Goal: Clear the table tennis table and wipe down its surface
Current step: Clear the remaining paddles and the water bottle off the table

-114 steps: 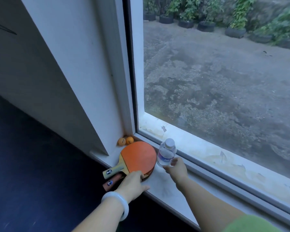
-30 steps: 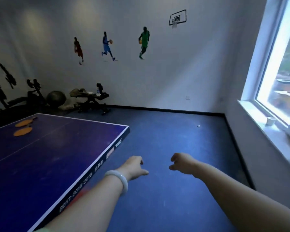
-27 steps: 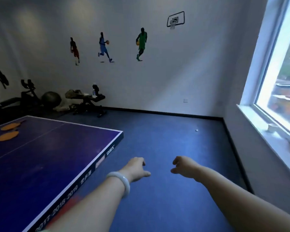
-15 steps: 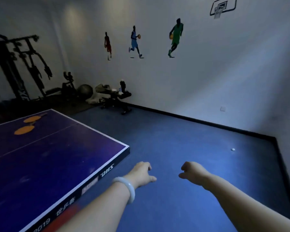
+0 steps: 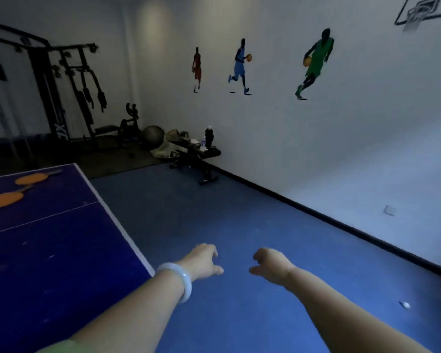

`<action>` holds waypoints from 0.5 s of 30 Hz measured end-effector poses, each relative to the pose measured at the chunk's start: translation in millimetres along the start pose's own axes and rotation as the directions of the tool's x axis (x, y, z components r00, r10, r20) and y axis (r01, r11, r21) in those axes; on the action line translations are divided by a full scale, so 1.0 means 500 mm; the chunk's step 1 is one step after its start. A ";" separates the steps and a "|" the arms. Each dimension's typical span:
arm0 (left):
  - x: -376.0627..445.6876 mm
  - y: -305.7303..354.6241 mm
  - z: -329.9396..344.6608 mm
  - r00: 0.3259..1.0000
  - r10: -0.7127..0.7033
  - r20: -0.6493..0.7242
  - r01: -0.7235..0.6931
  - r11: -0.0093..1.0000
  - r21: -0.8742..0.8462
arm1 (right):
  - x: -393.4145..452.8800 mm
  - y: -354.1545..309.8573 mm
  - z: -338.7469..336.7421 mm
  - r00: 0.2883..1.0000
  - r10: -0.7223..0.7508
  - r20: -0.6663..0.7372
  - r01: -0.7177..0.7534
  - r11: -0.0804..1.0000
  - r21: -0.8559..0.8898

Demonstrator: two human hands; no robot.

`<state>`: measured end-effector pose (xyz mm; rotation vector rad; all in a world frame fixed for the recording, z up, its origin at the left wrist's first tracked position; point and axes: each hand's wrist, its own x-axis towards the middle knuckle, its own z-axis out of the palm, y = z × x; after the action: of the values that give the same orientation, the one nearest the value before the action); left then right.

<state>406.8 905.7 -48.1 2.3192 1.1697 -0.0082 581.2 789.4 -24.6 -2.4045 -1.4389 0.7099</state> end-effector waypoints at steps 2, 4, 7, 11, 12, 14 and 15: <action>0.098 0.024 -0.019 1.000 -0.014 -0.001 0.014 1.000 0.000 | 0.097 0.016 -0.042 1.000 -0.012 0.014 0.012 1.000 -0.006; 0.194 0.044 -0.034 1.000 -0.019 0.009 0.018 1.000 0.009 | 0.192 0.038 -0.076 0.999 -0.015 0.034 0.015 1.000 -0.015; 0.340 0.061 -0.052 0.998 -0.058 0.022 0.057 0.998 0.022 | 0.344 0.072 -0.123 0.996 -0.025 0.083 0.030 0.998 -0.060; 0.529 0.063 -0.087 0.991 -0.137 0.001 0.137 0.990 0.032 | 0.571 0.097 -0.193 0.986 -0.095 0.135 0.113 0.985 -0.133; 0.570 0.060 -0.098 0.987 -0.162 -0.008 0.162 0.987 0.020 | 0.628 0.096 -0.210 0.982 -0.118 0.147 0.139 0.979 -0.147; 0.642 0.049 -0.123 0.974 -0.225 -0.005 0.224 0.974 -0.016 | 0.740 0.085 -0.240 0.969 -0.161 0.185 0.193 0.967 -0.168; 0.674 0.037 -0.137 0.968 -0.252 -0.007 0.251 0.967 -0.034 | 0.793 0.071 -0.250 0.961 -0.187 0.205 0.224 0.959 -0.175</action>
<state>615.3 1179.7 -61.2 2.1302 1.4513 -0.0681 829.8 1124.1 -44.5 -2.3282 -1.8860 0.7922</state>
